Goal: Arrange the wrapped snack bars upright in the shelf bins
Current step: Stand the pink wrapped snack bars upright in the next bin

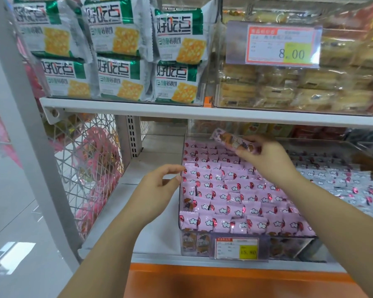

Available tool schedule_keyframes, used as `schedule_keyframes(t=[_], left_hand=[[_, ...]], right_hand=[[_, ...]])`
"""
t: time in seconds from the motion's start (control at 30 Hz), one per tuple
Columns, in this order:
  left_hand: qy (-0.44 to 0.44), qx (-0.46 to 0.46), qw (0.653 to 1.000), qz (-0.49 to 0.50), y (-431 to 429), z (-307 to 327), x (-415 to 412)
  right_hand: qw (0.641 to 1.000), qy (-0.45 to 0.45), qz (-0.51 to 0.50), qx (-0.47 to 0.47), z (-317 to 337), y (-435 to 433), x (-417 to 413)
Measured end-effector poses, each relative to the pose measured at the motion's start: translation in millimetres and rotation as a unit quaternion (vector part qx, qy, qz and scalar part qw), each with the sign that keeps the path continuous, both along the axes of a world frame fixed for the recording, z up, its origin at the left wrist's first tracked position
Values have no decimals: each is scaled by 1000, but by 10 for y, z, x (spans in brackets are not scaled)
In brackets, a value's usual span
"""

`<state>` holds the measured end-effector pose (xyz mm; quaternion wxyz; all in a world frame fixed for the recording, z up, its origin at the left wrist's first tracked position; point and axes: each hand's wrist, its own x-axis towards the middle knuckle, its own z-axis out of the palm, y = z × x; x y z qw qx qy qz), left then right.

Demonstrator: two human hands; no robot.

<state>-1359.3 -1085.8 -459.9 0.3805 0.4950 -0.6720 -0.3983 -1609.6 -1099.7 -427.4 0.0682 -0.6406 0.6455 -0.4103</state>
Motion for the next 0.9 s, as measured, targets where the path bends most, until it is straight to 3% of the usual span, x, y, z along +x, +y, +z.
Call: schedule_keyframes(t=[0.07,0.13,0.43,0.57,0.67,0.9], left_hand=[[8,-8,1000,-1,24,38,-1],[17,-22,1000,-6,55,78,-2],[-3,-10,1000,-30,172,106,47],[6,5,999,-31,133,54,92],[0,4,999,-35,149,67,87],[-4,32,998,-56,179,79,127]], right_hand=[[990,-114,79,25,96,255,132],[976,-170,127,48,144,441,226],[969,-161,186,22,60,650,674],[973,-119,191,58,94,597,682],[968,-35,221,111,149,568,701],[961,140,219,94,38,460,906]])
